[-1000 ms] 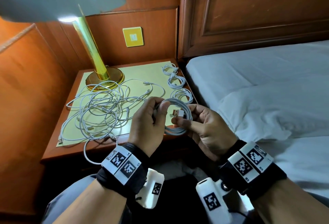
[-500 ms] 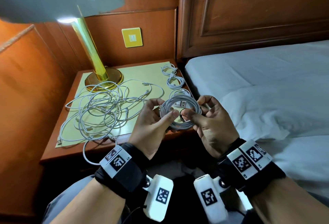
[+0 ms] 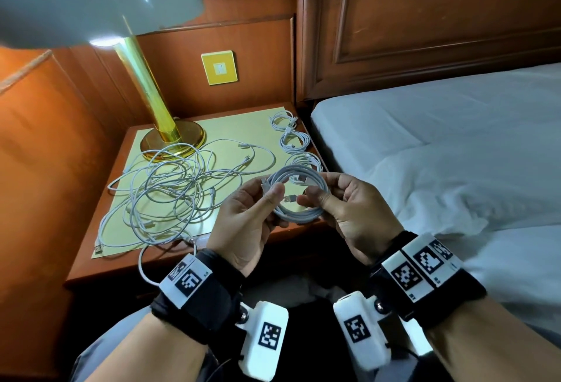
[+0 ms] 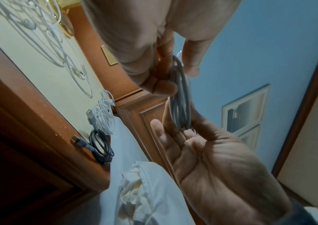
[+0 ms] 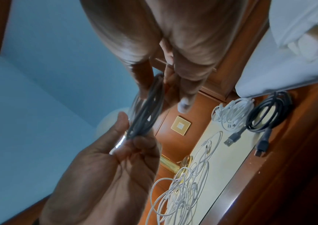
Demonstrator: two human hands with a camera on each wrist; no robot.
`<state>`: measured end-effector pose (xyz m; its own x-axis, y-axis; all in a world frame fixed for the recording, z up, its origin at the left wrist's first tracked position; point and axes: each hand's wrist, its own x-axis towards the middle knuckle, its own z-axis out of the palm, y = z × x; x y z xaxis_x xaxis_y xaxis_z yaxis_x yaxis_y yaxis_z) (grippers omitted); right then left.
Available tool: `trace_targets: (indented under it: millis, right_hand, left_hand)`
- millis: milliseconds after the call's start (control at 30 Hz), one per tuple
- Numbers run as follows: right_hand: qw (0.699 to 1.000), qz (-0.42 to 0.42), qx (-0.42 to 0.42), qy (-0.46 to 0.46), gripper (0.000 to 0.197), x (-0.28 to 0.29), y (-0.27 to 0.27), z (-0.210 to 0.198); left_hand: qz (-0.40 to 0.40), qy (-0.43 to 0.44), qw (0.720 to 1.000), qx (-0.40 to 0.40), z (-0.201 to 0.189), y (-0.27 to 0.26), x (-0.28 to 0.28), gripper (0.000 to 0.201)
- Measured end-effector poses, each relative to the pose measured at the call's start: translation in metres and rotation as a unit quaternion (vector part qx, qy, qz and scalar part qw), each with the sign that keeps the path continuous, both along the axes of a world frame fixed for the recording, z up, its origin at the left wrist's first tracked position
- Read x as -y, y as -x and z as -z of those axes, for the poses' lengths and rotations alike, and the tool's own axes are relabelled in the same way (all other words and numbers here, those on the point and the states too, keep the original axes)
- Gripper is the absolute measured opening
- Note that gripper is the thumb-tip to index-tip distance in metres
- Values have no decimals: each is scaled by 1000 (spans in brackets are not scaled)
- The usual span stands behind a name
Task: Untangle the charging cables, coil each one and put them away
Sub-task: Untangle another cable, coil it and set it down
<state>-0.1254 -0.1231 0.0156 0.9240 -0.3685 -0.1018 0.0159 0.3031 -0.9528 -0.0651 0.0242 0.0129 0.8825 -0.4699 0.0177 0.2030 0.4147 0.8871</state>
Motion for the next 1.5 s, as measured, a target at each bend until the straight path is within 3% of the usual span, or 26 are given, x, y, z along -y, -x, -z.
trace_targets:
  millis: [133, 200, 267, 367, 500, 600, 667, 733, 867, 967, 1067, 1133, 1233, 1333, 1400, 1500]
  right_hand:
    - [1000, -19, -21, 4, 25, 0, 3, 5]
    - [998, -25, -6, 57, 29, -1, 4, 4]
    - [993, -33, 9, 109, 35, -4, 4, 3]
    - [992, -56, 30, 109, 36, -9, 4, 6]
    - [987, -119, 58, 95, 7, -13, 9, 1]
    - [989, -88, 35, 116, 9, -12, 9, 0]
    - [986, -51, 13, 159, 10, -10, 7, 2]
    - [965, -4, -3, 261, 20, -7, 5, 4]
    - [878, 75, 37, 471, 34, -2, 5, 9]
    - [839, 96, 94, 527, 25, 1, 3, 12]
    - [822, 72, 109, 554, 24, 3, 1, 16]
    - [843, 56, 101, 526, 19, 3, 1, 14]
    - [906, 10, 41, 422, 20, 8, 0, 12]
    - [982, -41, 3, 184, 22, 6, -2, 2]
    - [997, -67, -18, 22, 28, 4, -2, -4]
    - [991, -113, -33, -66, 33, 2, -4, -6]
  left_hand:
    - [-15, -17, 1000, 2, 2, 0, 0, 38]
    - [-21, -17, 1000, -6, 1, -1, 0, 40]
    - [-21, -24, 999, -15, 3, -2, -1, 35]
    - [-7, -41, 999, -36, 7, -1, -1, 27]
    - [-3, -91, 995, -47, 8, 1, 0, 20]
    - [-28, -154, 987, 27, 9, 1, 1, 24]
    - [-58, -237, 960, 138, 11, 2, 1, 26]
    - [-83, -297, 925, 223, 10, 2, 0, 25]
    - [-110, -340, 886, 296, 11, -4, -5, 21]
    - [-128, -380, 846, 351, 14, -8, -9, 22]
    - [-143, -391, 816, 402, 15, -11, -12, 19]
    - [-139, -385, 802, 435, 13, -12, -14, 17]
    - [-132, -367, 783, 484, 8, -13, -17, 9]
    - [-144, -342, 766, 525, 4, -16, -18, 9]
    - [-159, -321, 758, 545, 1, -17, -18, 10]
    - [-173, -309, 751, 558, -1, -18, -19, 13]
